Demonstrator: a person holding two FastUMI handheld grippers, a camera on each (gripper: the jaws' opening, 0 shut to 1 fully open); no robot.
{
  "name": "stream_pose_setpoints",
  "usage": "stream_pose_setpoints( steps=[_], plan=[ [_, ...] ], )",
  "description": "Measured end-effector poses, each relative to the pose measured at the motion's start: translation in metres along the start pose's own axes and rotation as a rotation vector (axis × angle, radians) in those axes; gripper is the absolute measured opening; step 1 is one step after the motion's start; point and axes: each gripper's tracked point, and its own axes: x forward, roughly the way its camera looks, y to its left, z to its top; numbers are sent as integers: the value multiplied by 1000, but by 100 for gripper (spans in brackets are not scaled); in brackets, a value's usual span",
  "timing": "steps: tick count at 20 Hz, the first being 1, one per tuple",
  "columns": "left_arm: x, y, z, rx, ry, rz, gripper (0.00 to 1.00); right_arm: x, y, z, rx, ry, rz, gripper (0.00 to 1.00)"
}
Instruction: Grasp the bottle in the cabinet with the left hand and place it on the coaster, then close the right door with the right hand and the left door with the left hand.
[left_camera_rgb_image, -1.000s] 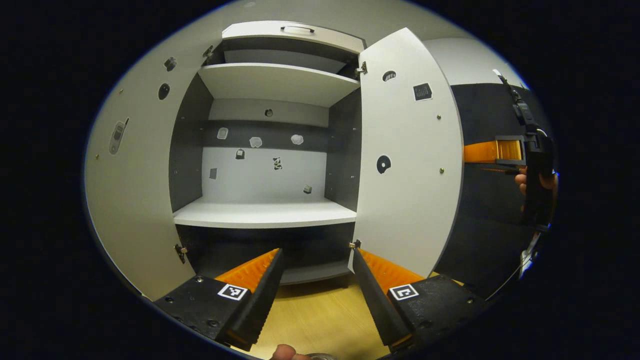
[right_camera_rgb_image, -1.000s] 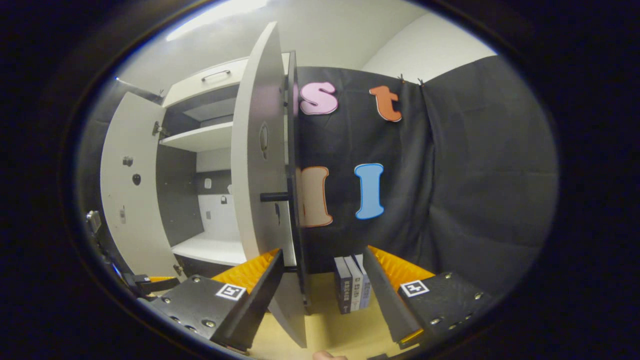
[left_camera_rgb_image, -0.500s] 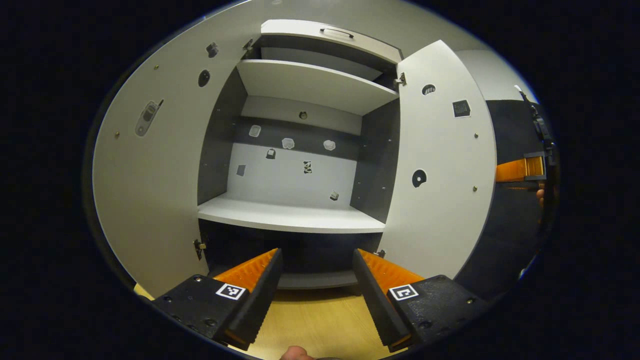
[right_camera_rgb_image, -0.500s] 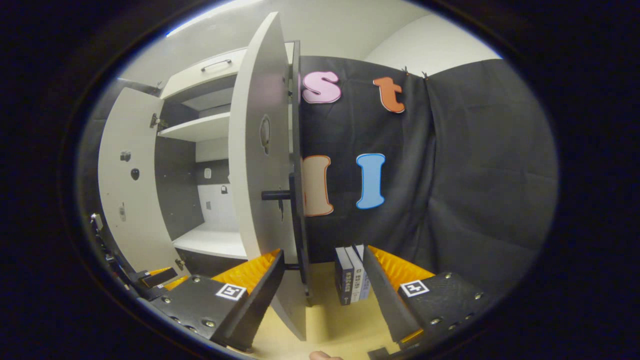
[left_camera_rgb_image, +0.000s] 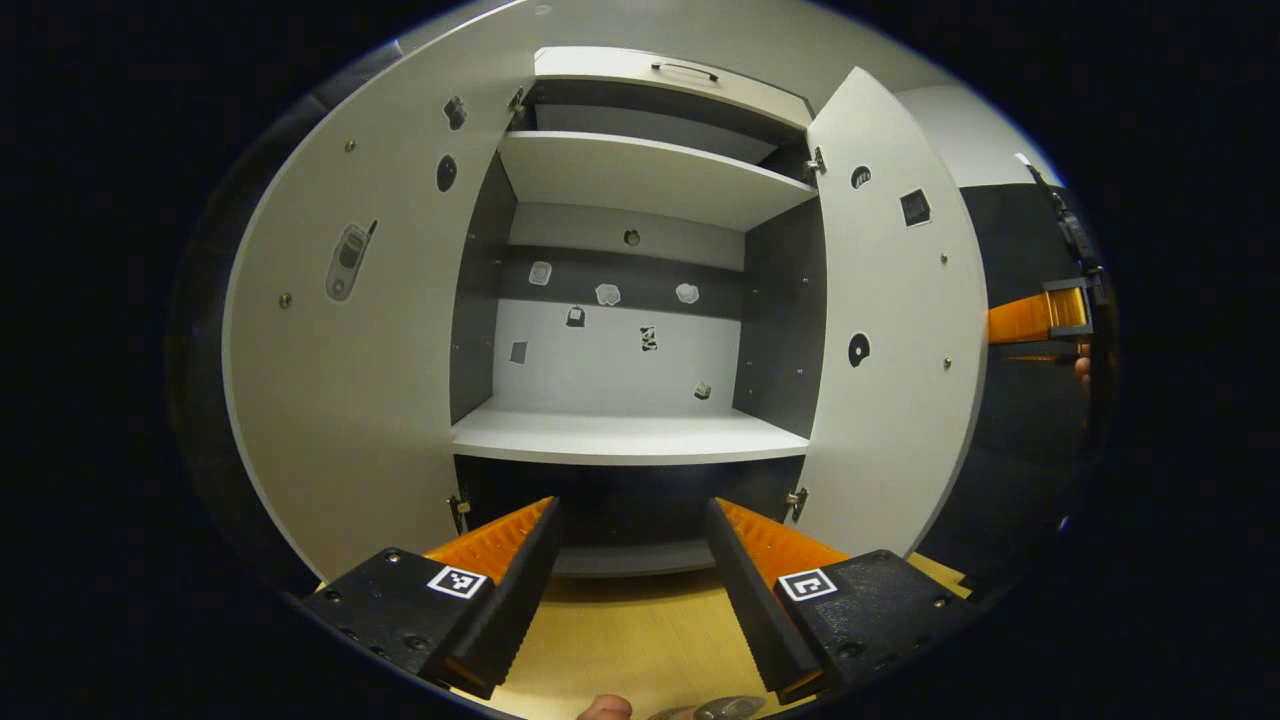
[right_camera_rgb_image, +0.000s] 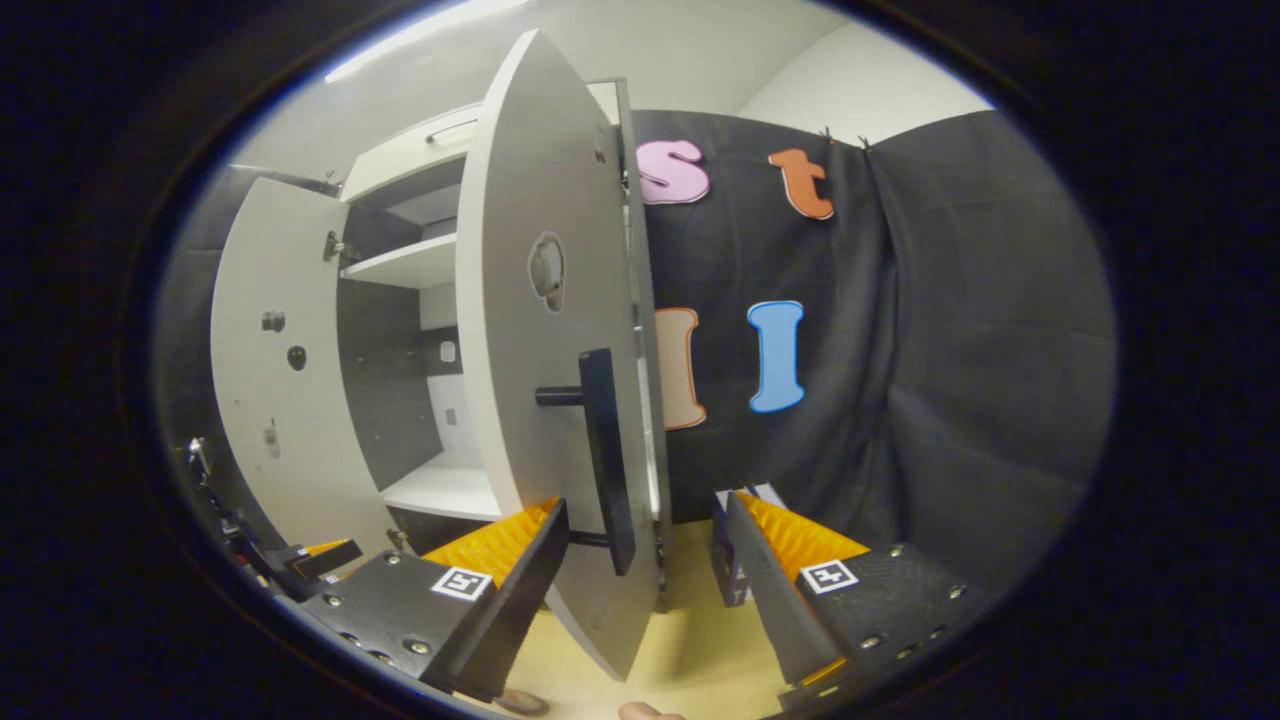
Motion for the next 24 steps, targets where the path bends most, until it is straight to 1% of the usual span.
stream_pose_setpoints(
  steps=[4,10,13,16,17,18,20,21,22,23,24],
  plan=[
    [-8,9,1,26,4,9,90,11,29,-3,27,1,39,96],
    [-24,33,0,24,6,26,90,28,69,8,103,-41,81,97],
    [-30,50,2,25,-1,40,90,36,100,9,121,-51,126,97],
    [-34,63,3,25,-9,61,90,41,131,11,120,-62,182,97],
    [-36,66,2,23,-10,71,90,42,139,12,116,-65,197,93],
    [-39,70,2,21,-10,80,90,43,147,12,113,-68,212,96],
    [-43,74,1,15,-11,93,90,45,159,10,108,-71,237,96],
    [-44,76,-1,13,-9,98,91,46,163,9,107,-72,247,93],
    [-45,78,-2,11,-6,102,91,49,168,8,105,-73,253,96],
    [-47,81,-4,8,2,107,90,51,171,7,99,-75,258,92],
    [-50,84,-4,8,4,112,90,51,175,5,94,-76,262,94]
  ],
)
